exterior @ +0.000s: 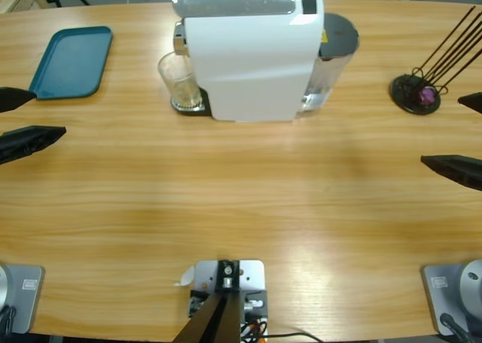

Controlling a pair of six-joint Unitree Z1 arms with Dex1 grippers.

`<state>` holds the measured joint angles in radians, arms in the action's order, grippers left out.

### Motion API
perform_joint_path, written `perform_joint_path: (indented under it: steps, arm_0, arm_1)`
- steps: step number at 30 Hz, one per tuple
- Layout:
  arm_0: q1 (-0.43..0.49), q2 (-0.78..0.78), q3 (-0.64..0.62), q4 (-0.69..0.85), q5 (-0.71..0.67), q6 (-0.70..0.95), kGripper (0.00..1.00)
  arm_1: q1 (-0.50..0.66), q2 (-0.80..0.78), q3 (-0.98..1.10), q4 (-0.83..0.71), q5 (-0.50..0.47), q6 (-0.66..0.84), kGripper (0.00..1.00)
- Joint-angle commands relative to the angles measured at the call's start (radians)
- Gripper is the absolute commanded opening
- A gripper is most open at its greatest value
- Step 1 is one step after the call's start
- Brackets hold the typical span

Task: Pour coffee

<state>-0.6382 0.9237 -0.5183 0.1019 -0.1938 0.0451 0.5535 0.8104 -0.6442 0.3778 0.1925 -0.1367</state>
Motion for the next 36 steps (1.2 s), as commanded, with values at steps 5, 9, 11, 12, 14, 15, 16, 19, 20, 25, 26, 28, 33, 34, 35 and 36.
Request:
perform_joint_path:
  steps: [5, 9, 11, 12, 14, 15, 16, 19, 20, 25, 26, 28, 33, 34, 35, 36]
  arm_0:
    - [-0.008, -0.012, 0.060, -0.051, -0.002, -0.017, 0.936]
    - [-0.008, -0.013, 0.063, -0.057, -0.003, -0.023, 0.936]
    - [-0.008, -0.012, 0.063, -0.059, -0.002, -0.024, 0.936]
    - [-0.008, -0.011, 0.063, -0.059, -0.002, -0.027, 0.936]
    - [-0.008, -0.005, 0.061, -0.059, 0.000, -0.039, 0.936]
    - [-0.008, -0.001, 0.062, -0.059, 0.001, -0.042, 0.936]
    - [-0.008, 0.003, 0.063, -0.059, 0.001, -0.042, 0.936]
    - [-0.008, 0.011, 0.061, -0.061, 0.002, -0.041, 0.936]
    - [-0.008, 0.011, 0.061, -0.063, 0.002, -0.041, 0.936]
    - [-0.008, 0.012, 0.064, -0.063, 0.007, -0.043, 0.931]
    - [-0.008, 0.012, 0.065, -0.064, 0.007, -0.044, 0.931]
    - [-0.008, 0.011, 0.068, -0.064, 0.008, -0.045, 0.931]
    - [-0.008, 0.012, 0.070, -0.064, 0.010, -0.044, 0.936]
    - [-0.008, 0.012, 0.071, -0.064, 0.010, -0.044, 0.936]
    - [-0.008, 0.012, 0.072, -0.064, 0.010, -0.045, 0.936]
    - [-0.008, 0.011, 0.072, -0.064, 0.011, -0.045, 0.936]
  arm_1:
    - [0.000, 0.016, 0.041, -0.014, -0.010, -0.004, 1.000]
    - [0.000, 0.013, 0.041, -0.014, -0.022, -0.004, 1.000]
    - [0.000, 0.013, 0.041, -0.013, -0.023, -0.004, 1.000]
    - [0.000, 0.012, 0.041, -0.013, -0.024, -0.004, 1.000]
    - [0.000, 0.012, 0.041, -0.013, -0.027, -0.003, 1.000]
    - [0.000, 0.011, 0.041, -0.013, -0.027, -0.002, 1.000]
    - [0.000, 0.010, 0.041, -0.013, -0.027, -0.001, 1.000]
    - [0.000, 0.005, 0.041, -0.012, -0.027, -0.001, 1.000]
    - [0.000, 0.003, 0.041, -0.011, -0.027, -0.001, 1.000]
    - [0.000, -0.007, 0.042, -0.011, -0.029, 0.000, 1.000]
    - [0.000, -0.005, 0.043, -0.011, -0.031, 0.000, 1.000]
    - [0.000, -0.005, 0.043, -0.011, -0.033, 0.000, 1.000]
    - [0.000, 0.012, 0.046, -0.013, -0.036, 0.000, 1.000]
    - [0.000, 0.019, 0.046, -0.014, -0.036, 0.000, 1.000]
    - [0.000, 0.026, 0.047, -0.017, -0.036, 0.000, 1.000]
    - [0.000, 0.033, 0.048, -0.018, -0.036, 0.000, 1.000]
